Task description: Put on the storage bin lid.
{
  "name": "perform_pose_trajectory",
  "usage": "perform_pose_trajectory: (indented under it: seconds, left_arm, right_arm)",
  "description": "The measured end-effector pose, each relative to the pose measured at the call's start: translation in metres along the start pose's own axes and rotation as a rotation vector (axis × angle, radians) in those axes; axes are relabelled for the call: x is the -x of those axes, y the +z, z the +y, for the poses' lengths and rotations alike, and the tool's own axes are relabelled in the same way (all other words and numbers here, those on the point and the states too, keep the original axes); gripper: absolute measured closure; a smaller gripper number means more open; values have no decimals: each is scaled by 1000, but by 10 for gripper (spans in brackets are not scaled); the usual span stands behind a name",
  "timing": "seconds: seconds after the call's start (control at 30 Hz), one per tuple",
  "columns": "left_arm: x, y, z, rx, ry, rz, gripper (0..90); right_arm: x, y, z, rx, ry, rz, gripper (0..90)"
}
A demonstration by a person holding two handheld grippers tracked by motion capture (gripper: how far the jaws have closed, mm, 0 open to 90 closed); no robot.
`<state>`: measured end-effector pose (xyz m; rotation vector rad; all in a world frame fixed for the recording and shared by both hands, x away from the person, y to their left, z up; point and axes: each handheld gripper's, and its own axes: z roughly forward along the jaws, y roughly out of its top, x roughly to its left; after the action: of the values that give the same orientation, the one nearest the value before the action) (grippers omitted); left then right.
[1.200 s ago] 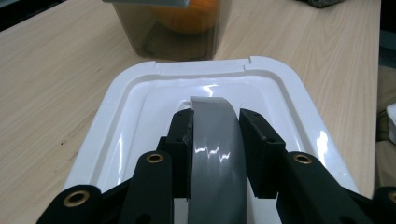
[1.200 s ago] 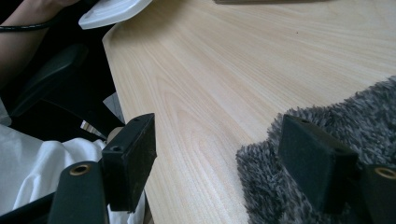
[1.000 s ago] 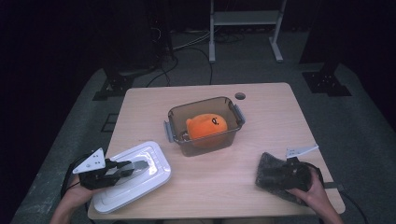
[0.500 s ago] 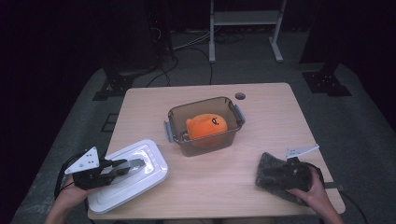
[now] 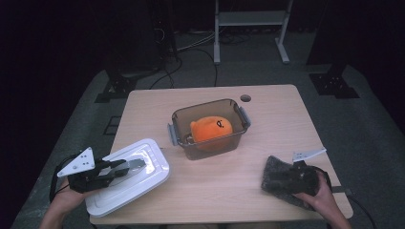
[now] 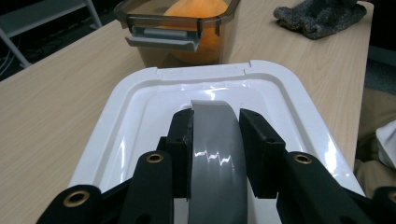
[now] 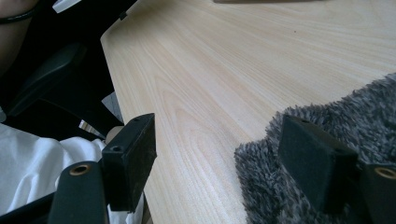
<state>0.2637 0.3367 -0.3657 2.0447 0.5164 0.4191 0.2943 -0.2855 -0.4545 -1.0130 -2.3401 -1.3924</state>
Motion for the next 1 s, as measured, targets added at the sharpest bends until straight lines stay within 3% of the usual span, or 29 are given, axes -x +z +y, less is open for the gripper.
perform_pose_trajectory:
  seconds: [0.63,1.0]
  left_arm:
    - [-5,1,35,11,40,10,663]
    - [-15,3,57,49,27,11,664]
  right_arm:
    - [0,-1,0,2,2,0,267]
    - [0,-2,0,3,-2,2,267]
